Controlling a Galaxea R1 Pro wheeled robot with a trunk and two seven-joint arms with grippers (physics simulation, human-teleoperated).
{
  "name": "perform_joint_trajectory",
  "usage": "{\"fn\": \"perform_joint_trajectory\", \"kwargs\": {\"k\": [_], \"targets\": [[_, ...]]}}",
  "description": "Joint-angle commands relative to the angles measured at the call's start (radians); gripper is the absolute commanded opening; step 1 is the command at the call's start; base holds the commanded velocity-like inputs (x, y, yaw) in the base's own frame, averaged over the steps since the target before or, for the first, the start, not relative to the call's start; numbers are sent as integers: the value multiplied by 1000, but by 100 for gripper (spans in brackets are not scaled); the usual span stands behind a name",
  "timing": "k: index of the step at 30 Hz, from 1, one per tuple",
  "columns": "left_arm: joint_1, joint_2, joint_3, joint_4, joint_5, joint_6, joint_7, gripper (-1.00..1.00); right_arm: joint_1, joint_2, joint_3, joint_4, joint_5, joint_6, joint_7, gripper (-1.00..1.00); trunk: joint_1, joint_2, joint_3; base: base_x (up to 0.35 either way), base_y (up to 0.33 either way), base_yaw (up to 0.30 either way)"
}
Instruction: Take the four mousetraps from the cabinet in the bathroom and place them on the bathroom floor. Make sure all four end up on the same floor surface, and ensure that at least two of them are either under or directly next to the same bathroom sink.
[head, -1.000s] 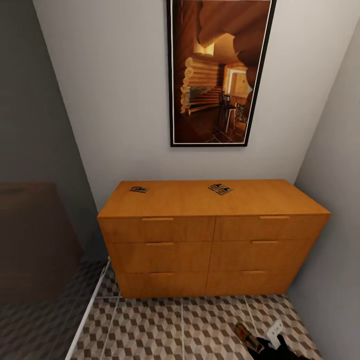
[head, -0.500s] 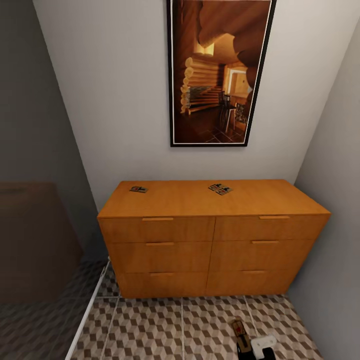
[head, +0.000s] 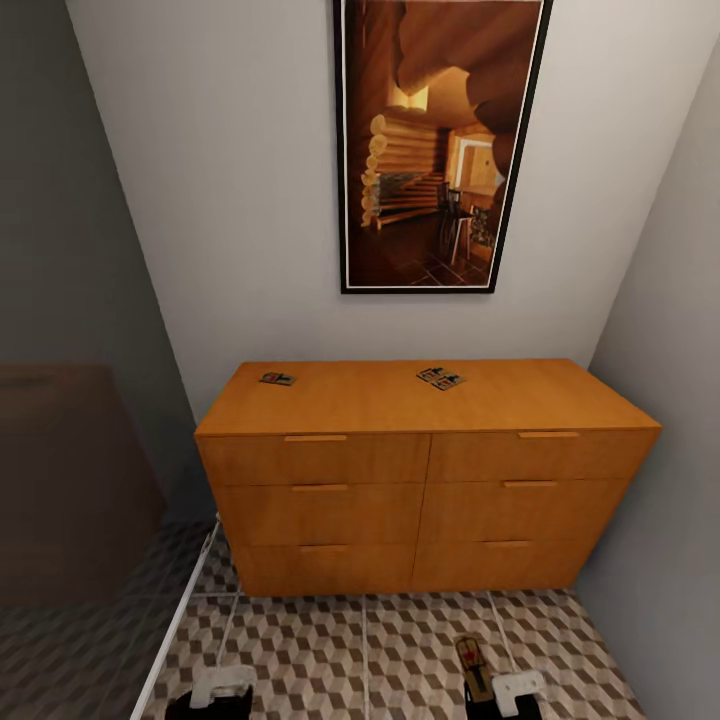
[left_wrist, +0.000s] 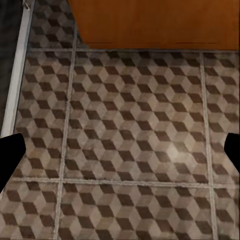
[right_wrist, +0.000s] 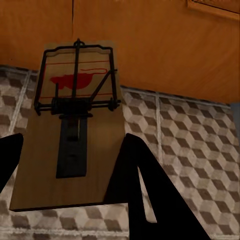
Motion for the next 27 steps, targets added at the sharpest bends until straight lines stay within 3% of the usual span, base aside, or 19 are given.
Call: {"fn": "perform_joint_trajectory", "kwargs": {"k": [1, 5, 11, 18, 25, 27], "targets": [[1, -3, 0, -36, -1, 33, 2, 100, -1, 2, -5, 1, 7, -3, -3, -100, 0, 0, -1, 0, 0, 0], [0, -10, -5, -265, 0, 192, 1, 100, -1, 0, -5, 1, 8, -7, -2, -100, 0, 0, -1, 0, 0, 0], [0, -15, -27, -443, -2, 309, 1, 100, -1, -9, -6, 2, 7, -18, 11, -100, 0, 0, -1, 0, 0, 0], [-18, -63, -38, -478, -5, 376, 2, 100, -1, -26, -6, 2, 6, -42, 54, -100, 0, 0, -1, 0, 0, 0], [-138, -80, -40, -481, -5, 496, 2, 100, -1, -33, -7, 2, 5, -43, 56, -100, 0, 0, -1, 0, 0, 0], [-202, -85, -40, -481, -5, 548, 2, 100, -1, -44, -7, 2, 5, -43, 56, -100, 0, 0, -1, 0, 0, 0]]}}
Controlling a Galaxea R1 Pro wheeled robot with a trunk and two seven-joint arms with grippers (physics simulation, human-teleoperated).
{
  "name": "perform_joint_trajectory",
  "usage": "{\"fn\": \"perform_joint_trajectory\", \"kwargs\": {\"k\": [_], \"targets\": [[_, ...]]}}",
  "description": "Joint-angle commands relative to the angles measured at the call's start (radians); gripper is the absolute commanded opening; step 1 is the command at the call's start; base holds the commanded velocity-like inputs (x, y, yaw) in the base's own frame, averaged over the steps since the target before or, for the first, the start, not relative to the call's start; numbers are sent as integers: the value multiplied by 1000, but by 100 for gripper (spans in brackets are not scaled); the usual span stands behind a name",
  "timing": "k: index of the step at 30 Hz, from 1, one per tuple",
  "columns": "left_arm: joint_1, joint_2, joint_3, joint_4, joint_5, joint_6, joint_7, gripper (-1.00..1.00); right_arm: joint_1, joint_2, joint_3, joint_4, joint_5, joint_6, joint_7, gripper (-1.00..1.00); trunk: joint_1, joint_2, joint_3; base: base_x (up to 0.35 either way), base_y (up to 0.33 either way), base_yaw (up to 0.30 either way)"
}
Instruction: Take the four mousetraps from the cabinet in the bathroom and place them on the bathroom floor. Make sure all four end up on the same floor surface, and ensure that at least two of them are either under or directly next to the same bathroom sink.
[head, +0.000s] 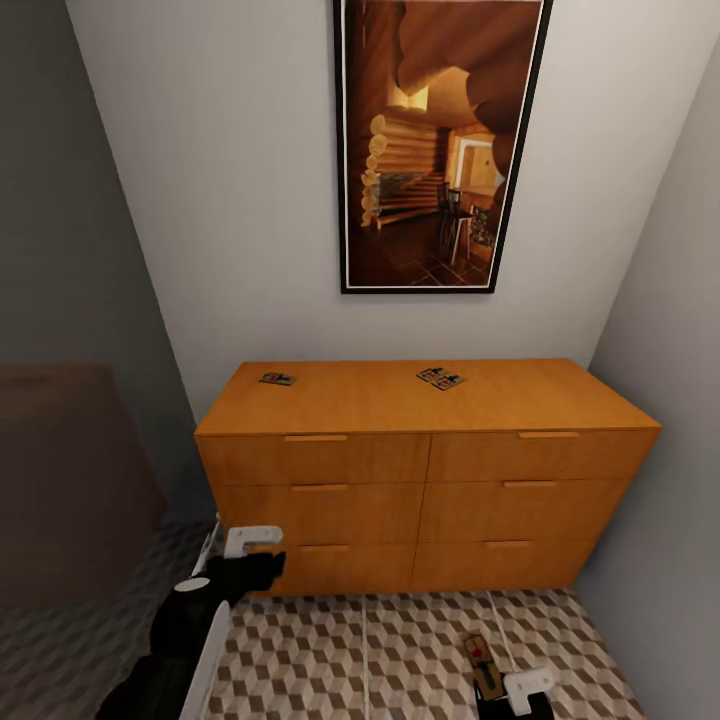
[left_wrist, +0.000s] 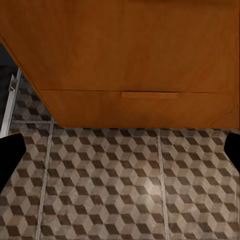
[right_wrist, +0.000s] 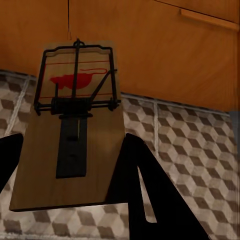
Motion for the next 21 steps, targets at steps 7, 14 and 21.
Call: {"fn": "perform_joint_trajectory", "kwargs": {"k": [7, 14, 21], "targets": [[-220, -9, -1, -1, 0, 172, 4, 100, -1, -8, -2, 2, 8, -3, -3, -100, 0, -1, -1, 0, 0, 0], [-436, -20, -1, 1, 6, 201, 5, 100, -1, -10, -3, 2, 8, -2, -3, -100, 0, -1, -1, 0, 0, 0], [-688, -30, -1, 63, 8, 204, 8, 100, -1, -10, -2, 2, 8, -1, -3, -100, 0, -1, -1, 0, 0, 0]]}}
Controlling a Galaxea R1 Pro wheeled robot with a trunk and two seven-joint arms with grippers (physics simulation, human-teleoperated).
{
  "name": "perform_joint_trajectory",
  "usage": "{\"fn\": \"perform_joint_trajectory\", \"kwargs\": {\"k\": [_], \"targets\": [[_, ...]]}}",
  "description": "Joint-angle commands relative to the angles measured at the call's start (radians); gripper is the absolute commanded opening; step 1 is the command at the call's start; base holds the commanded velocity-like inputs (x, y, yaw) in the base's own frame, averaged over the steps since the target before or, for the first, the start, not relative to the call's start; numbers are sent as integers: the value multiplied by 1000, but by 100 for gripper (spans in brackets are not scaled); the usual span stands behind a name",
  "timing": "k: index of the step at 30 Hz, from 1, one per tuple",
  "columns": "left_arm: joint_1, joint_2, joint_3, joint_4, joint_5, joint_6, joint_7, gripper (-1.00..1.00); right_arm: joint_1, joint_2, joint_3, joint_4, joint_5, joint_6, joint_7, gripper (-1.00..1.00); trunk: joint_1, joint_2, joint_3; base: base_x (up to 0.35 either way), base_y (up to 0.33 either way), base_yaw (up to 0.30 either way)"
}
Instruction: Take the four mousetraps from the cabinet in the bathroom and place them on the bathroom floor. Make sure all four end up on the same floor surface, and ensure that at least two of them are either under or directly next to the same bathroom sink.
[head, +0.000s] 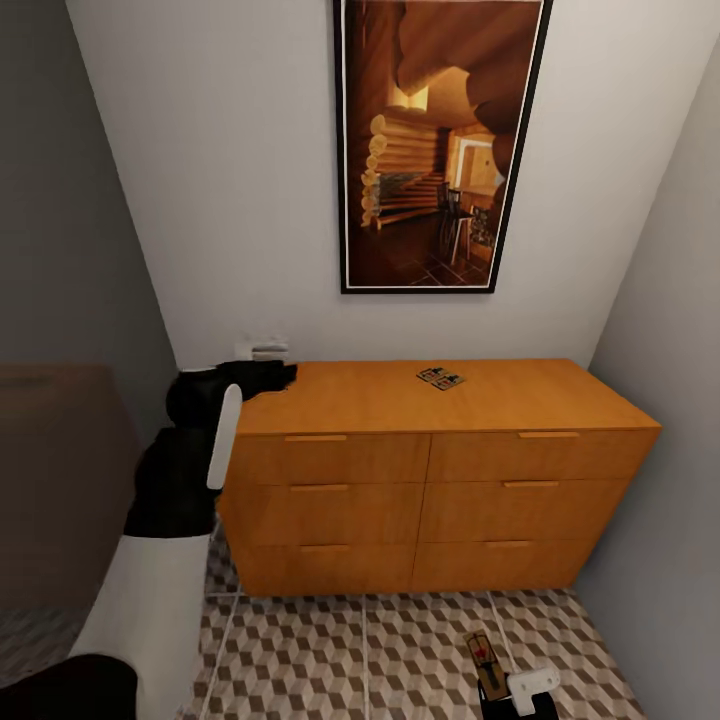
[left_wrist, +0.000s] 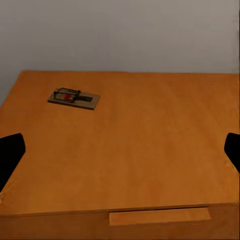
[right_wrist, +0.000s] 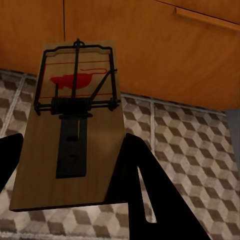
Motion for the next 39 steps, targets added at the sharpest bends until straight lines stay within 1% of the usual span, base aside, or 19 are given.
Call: {"fn": "perform_joint_trajectory", "kwargs": {"k": [1, 3, 5, 8, 11, 12, 13, 14, 15, 16, 18, 20, 23, 24, 25, 28, 30, 36, 39], "targets": [[-18, 0, -1, 14, 0, 4, 5, 100, -1, 0, -3, 2, 7, -3, -3, -100, 0, -1, -1, 0, 0, 0], [-90, -1, -1, 82, 0, 4, 5, 100, -1, 1, -3, 2, 7, -3, -3, -100, 0, -1, -1, 0, 0, 0], [-127, -1, -1, 124, 0, 3, 5, 100, -1, 1, -2, 2, 7, -3, -3, -100, 0, -1, -1, 0, 0, 0], [-167, -2, -1, 180, -1, 3, 5, 100, -1, 1, -2, 2, 7, -3, -3, -100, 0, -1, -1, 0, 0, 0], [-179, -1, -3, 230, -1, 3, 5, 100, -1, 1, -2, 2, 7, -3, -3, -100, 0, -1, -1, 0, 0, 0], [-183, -1, -13, 262, -2, 3, 4, 100, -1, 1, -2, 2, 7, -3, -3, -100, 0, -1, -1, 0, 0, 0], [-185, -1, -46, 316, -2, 3, 2, 100, -1, 1, -2, 2, 7, -3, -3, -100, 0, -1, -1, 0, 0, 0], [-186, -1, -60, 333, -1, 3, 1, 100, -1, 1, -2, 2, 7, -2, -3, -100, 0, -1, -1, 0, 0, 0], [-187, 0, -89, 363, -1, 3, -1, 100, -1, 1, -2, 2, 7, -2, -3, -100, 0, -1, -1, 0, 0, 0], [-188, -1, -151, 407, 1, 3, -4, 100, -1, 1, -2, 2, 7, -2, -3, -100, 0, -1, -1, 0, 0, 0], [-188, -1, -191, 424, 3, 3, -7, 100, -1, 1, -2, 2, 7, -1, -3, -100, 0, -1, -1, 0, 0, 0], [-188, 0, -213, 434, 5, 3, -17, 100, -1, 1, -2, 2, 8, -3, -3, -100, 0, -1, -1, 0, 0, 0], [-188, 0, -231, 442, 5, 2, -64, 100, -1, 0, -2, 2, 8, -6, -2, -100, 0, -1, -1, 0, 0, 0], [-188, 0, -233, 443, 5, 1, -75, 100, -1, 0, -2, 2, 8, -7, -2, -100, 0, -1, -1, 0, 0, 0], [-191, -4, -236, 445, 5, 5, -81, 100, -7, 6, -1, 2, 16, -5, -7, -100, 0, -1, -1, 0, 0, 0], [-191, -4, -240, 447, 5, 5, -86, 100, -24, 23, -1, 2, 16, -4, -7, -100, 0, -1, -1, 0, 0, 0], [-191, -4, -241, 447, 5, 5, -86, 100, -31, 24, -1, 2, 16, -4, -7, -100, 0, -1, -1, 0, 0, 0], [-187, 1, -250, 442, 5, 4, -84, 100, -20, 58, -2, 2, 16, -3, -8, -100, 0, -1, -1, 0, 0, 0], [-187, 1, -251, 444, 5, 2, -83, 100, -18, 63, -1, 2, 16, -3, -8, -100, 0, -1, -1, 0, 0, 0]]}}
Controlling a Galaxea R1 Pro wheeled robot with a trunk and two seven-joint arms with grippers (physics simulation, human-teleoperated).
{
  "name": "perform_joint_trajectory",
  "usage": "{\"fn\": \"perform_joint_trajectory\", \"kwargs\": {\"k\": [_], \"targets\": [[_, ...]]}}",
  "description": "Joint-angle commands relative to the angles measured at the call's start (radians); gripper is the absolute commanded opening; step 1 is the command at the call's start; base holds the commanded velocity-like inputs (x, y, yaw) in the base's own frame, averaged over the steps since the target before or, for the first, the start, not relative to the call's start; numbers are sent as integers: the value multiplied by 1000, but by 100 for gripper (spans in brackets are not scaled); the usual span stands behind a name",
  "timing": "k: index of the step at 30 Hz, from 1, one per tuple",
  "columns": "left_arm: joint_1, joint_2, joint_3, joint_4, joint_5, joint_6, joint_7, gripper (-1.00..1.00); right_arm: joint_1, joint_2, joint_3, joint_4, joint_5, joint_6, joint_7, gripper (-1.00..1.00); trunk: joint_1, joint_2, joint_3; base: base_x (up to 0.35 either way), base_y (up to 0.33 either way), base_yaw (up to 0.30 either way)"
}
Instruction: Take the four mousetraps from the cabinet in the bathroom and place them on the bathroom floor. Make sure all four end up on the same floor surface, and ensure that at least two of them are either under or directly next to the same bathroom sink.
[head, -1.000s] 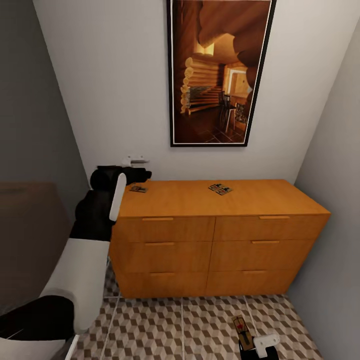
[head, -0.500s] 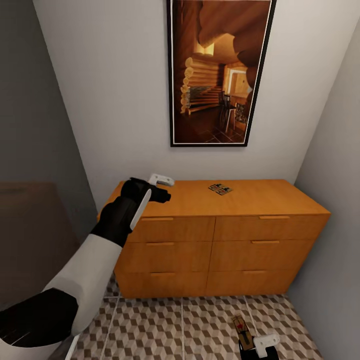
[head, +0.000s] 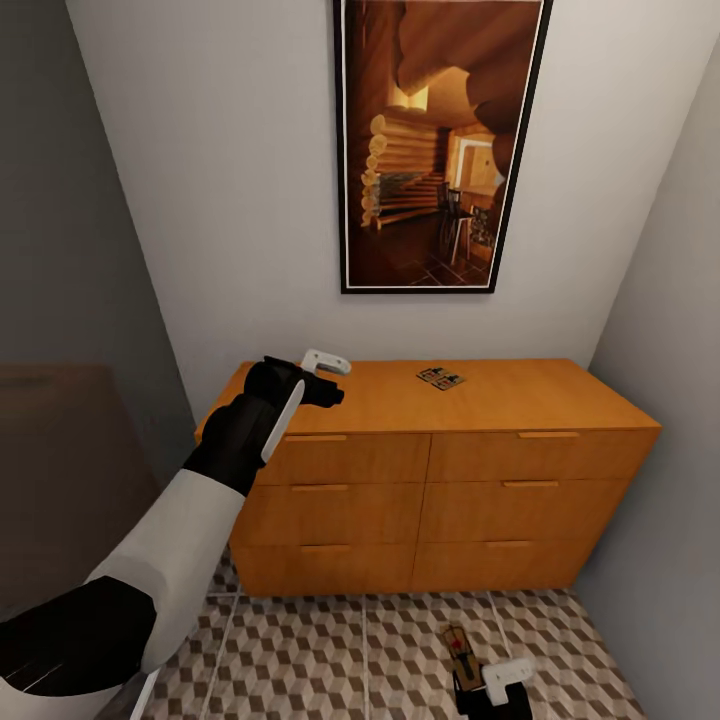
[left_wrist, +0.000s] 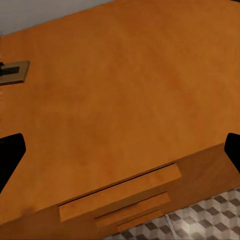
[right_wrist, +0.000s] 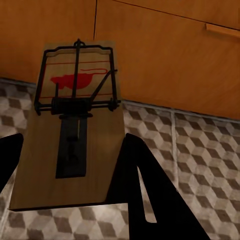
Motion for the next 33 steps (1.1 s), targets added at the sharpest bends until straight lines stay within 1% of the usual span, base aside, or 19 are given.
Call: {"fn": "perform_joint_trajectory", "kwargs": {"k": [1, 7, 22, 26, 33], "targets": [[-1, 0, -1, 1, 0, 3, 0, 100, 0, 3, -4, 1, 7, -2, -3, -100, 0, -1, -1, 0, 0, 0], [-1, 1, -1, -2, 0, 2, 1, 100, 0, 11, -4, 1, 7, -2, -3, -100, 0, -1, -1, 0, 0, 0], [-1, 3, -4, -35, 1, 3, -1, 100, 0, 8, -5, 1, 7, 2, -4, -100, 0, -1, -1, 0, 0, -2], [-1, 3, -4, -36, 1, 3, -1, 100, 0, 9, -5, 2, 7, 2, -6, -100, 0, -1, 0, 0, 0, -135], [-1, 4, -4, -36, 1, 3, -1, 100, 0, 9, -5, 2, 7, 3, -6, -100, 0, -1, 6, 0, 0, -229]]}}
